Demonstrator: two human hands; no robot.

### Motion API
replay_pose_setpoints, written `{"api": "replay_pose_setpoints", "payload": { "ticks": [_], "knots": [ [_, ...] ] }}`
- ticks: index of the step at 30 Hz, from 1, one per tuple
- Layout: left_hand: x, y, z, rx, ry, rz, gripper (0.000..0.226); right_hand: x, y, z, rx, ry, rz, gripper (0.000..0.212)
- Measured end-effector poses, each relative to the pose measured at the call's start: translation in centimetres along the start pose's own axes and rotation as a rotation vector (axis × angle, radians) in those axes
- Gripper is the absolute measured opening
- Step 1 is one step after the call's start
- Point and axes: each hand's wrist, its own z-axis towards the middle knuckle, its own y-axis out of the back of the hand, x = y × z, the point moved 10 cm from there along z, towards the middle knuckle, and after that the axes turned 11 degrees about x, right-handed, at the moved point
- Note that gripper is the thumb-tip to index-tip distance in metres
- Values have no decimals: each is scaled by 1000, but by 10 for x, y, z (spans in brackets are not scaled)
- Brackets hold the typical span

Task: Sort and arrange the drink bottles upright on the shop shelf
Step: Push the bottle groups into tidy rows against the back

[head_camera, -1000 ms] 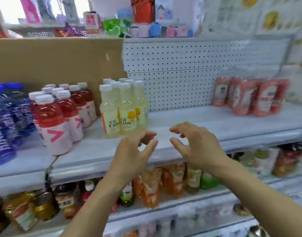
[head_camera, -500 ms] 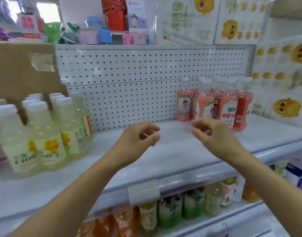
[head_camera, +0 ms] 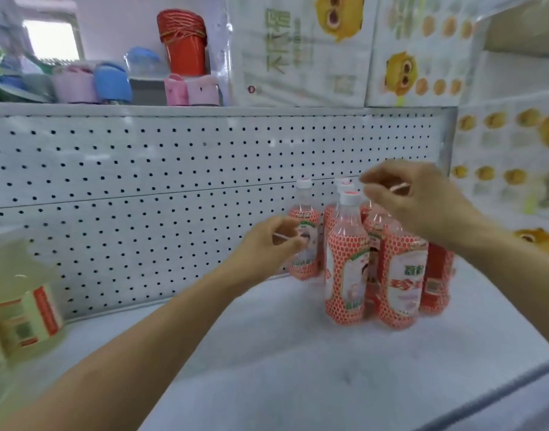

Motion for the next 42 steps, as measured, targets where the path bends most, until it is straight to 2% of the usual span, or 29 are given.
{"api": "replay_pose_setpoints", "payload": {
  "ticks": [3,6,9,12,14,17,20,24,31,36,39,40,42],
  "knots": [
    [-10,29,36,-118,-2,7,32,-6,15,56,91,64,-74,13],
    [-22,48,68,-197,8,94,41,-23,9,111,279,73,-162,13],
    [-27,48,99,-194,64,292,52,-49,-14,150,524,73,-268,17],
    [-21,45,123,-171,147,358,59,-80,-44,172,757,43,-393,23],
    [-19,42,134,-154,180,371,52,-98,-65,181,877,23,-410,22],
    [-15,37,145,-133,169,369,25,-110,-87,188,972,48,-371,18],
    [-14,35,151,-147,156,412,15,-108,-97,194,980,169,-426,14],
    [-19,31,157,-235,152,540,15,-108,-100,198,966,247,-415,9],
    [-18,25,164,-227,136,476,14,-117,-98,201,962,198,-388,14],
    [-17,27,163,-165,214,424,34,-115,-78,190,951,137,-413,29],
    [-35,31,130,-306,105,393,40,-117,-28,181,779,115,-250,52],
    [-40,29,113,-341,31,294,39,-118,-6,174,677,125,-136,57],
    [-46,13,93,-307,-59,93,45,-133,36,153,458,118,93,59]
  ]
}}
